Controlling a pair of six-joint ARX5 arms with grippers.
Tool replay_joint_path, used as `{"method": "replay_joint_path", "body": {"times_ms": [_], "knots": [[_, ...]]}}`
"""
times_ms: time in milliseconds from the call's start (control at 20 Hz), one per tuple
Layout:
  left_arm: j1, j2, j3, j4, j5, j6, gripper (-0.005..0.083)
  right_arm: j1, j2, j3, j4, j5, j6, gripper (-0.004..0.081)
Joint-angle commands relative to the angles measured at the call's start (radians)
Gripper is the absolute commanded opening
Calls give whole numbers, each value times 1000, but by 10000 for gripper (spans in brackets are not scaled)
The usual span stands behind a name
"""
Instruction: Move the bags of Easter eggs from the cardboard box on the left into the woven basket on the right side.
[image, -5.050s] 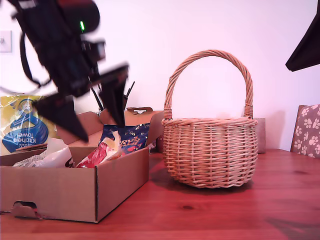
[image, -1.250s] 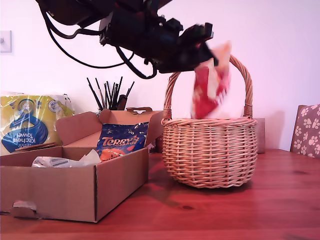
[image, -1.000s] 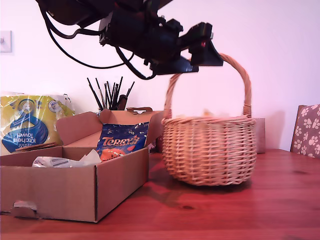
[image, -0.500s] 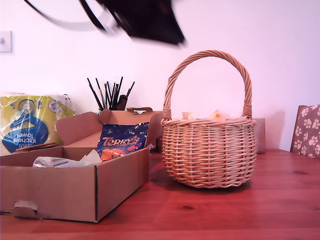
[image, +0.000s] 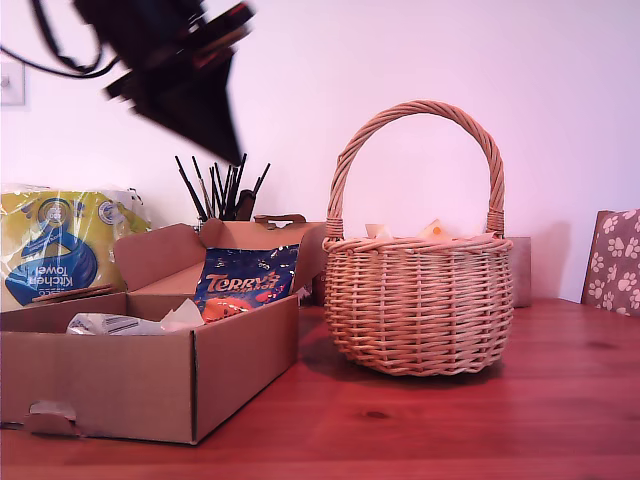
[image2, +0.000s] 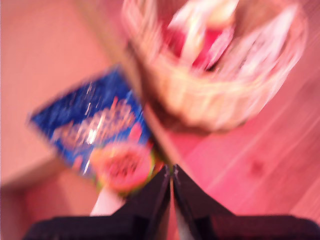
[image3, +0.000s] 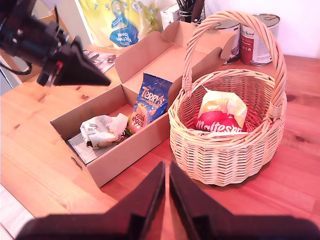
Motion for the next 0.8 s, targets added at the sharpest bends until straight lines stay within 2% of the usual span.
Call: {"method": "replay_joint_path", "body": {"times_ms": [0, 200, 400, 450, 500, 600, 650, 750], "knots": [[18, 8, -16, -33, -5, 1, -12, -2, 0, -7, 2, -1, 1, -11], [57, -2, -60, -63, -5, 1, -8, -2, 0, -7, 1, -1, 1, -11], [85, -48, -183, -27, -5, 1, 76, -2, 0, -7, 0, -1, 1, -11], [86, -61, -211, -24, -5, 3, 131, -2, 0, -7, 1, -1, 1, -11], [86, -69, -229, -27, -5, 4, 239, -2, 0, -7, 0, -1, 1, -11], [86, -72, -233, -37, -14, 10, 560, -2, 0, -7, 0, 0, 0, -11], [86, -72, -233, -27, -40, 13, 658, -2, 0, -7, 0, -1, 1, -11], [83, -71, -233, -9, -66, 8, 736, -2, 0, -7, 0, -1, 1, -11]]}}
